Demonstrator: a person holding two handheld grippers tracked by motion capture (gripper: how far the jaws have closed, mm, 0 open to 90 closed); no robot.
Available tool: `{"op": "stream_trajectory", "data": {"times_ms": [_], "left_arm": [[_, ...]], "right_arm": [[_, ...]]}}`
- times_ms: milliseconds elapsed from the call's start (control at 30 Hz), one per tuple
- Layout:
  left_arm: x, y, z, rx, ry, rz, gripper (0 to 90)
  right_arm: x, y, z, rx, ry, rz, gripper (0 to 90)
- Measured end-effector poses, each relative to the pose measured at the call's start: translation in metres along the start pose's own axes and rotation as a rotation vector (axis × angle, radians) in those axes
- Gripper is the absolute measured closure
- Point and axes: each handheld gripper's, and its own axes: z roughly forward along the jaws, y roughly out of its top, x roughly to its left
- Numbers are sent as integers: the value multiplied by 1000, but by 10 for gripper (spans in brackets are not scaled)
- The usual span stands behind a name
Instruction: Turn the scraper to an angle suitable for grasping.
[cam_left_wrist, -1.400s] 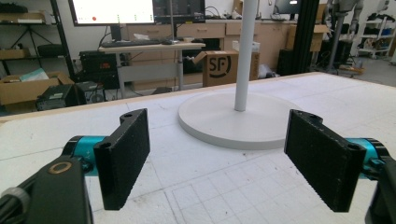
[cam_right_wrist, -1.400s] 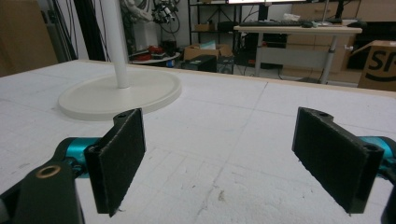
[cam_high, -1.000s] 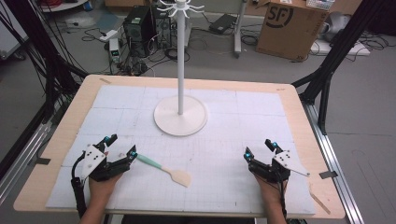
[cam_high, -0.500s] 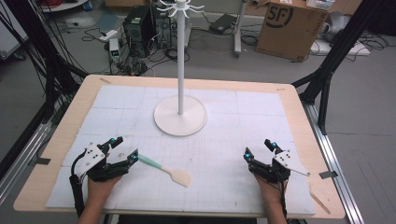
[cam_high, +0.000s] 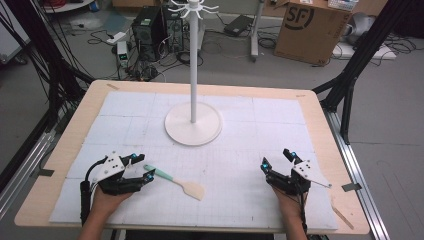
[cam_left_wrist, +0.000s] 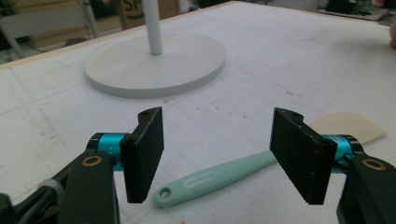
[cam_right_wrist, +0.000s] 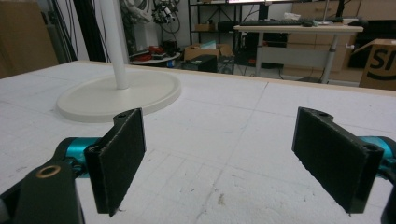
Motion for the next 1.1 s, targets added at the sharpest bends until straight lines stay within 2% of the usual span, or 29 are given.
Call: {"op": "stream_trajectory", "data": {"times_ms": [100,133,167,233,267,367,567,700,867,933,1033,1100], "left_arm": [[-1,1,3,30,-48,21,347],[-2,2,6,72,-63,31,349],[-2,2,6,72,-63,31,355],[-4,3,11,116,-66,32,363],[-4,5,15,163,-63,36,367],[-3,5,17,192,-71,41,388],[-1,5,17,188,-90,15,447],[1,5,18,191,-77,-14,585],[5,4,18,197,-53,-58,771],[6,4,18,204,-30,-69,834],[7,4,19,207,-9,-80,883],[8,4,20,213,17,-108,895]], "right_arm": [[0,0,0,0,3,-3,165],[0,0,0,-1,3,-5,165],[0,0,0,1,4,-2,164],[0,0,0,3,3,-2,164],[0,0,0,2,4,-4,165],[0,0,0,2,4,-3,165],[0,0,0,2,2,-3,165],[0,0,0,1,0,-3,165],[0,0,0,2,-1,-4,165],[1,0,0,2,0,-4,165],[1,0,0,3,0,-5,165],[1,0,0,4,0,-4,165]]}}
